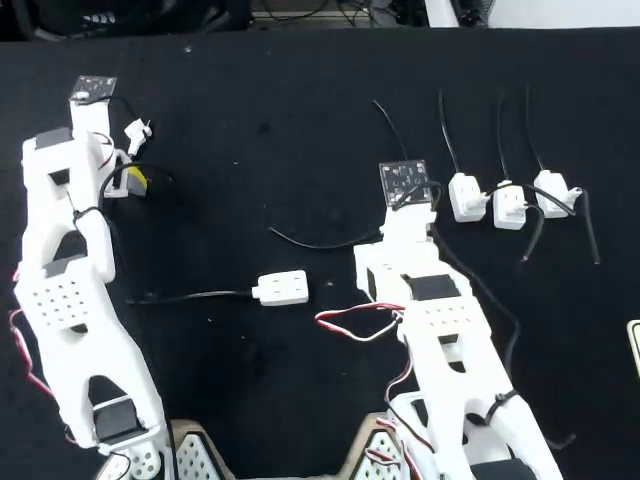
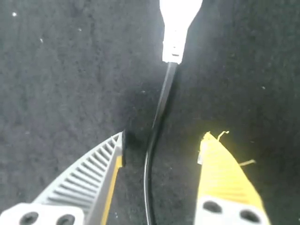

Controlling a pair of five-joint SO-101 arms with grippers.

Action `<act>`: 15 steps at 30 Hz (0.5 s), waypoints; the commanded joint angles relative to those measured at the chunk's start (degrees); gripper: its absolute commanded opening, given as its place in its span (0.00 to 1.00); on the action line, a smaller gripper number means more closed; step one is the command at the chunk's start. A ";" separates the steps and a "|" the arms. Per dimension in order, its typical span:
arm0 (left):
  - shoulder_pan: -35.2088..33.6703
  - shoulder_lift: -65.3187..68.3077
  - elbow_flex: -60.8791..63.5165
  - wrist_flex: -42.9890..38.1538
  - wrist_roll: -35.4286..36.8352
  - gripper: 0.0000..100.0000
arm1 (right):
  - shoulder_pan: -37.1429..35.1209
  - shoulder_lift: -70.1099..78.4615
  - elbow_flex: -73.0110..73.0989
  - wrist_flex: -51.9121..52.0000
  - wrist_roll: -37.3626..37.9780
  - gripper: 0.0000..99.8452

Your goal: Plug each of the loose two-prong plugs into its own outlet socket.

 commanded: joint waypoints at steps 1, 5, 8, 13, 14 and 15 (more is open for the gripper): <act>-1.10 1.58 -6.46 5.45 -0.26 0.17 | 0.70 -1.98 -4.00 -0.44 -0.18 0.16; -1.10 1.58 -6.90 6.77 -0.18 0.03 | 0.70 -1.98 -4.00 -0.44 -0.18 0.16; -1.19 1.14 -6.90 6.95 -0.09 0.03 | 0.79 -1.98 -4.00 -0.44 -0.18 0.16; -1.27 0.79 -8.48 8.62 -0.09 0.03 | 0.88 -1.98 -4.00 -0.44 -0.18 0.16; -1.27 0.79 -9.27 9.85 -0.09 0.03 | 0.88 -1.98 -4.00 -0.44 -0.18 0.16; -1.19 0.79 -10.07 11.25 -0.09 0.03 | 0.88 -1.98 -4.00 -0.44 -0.18 0.16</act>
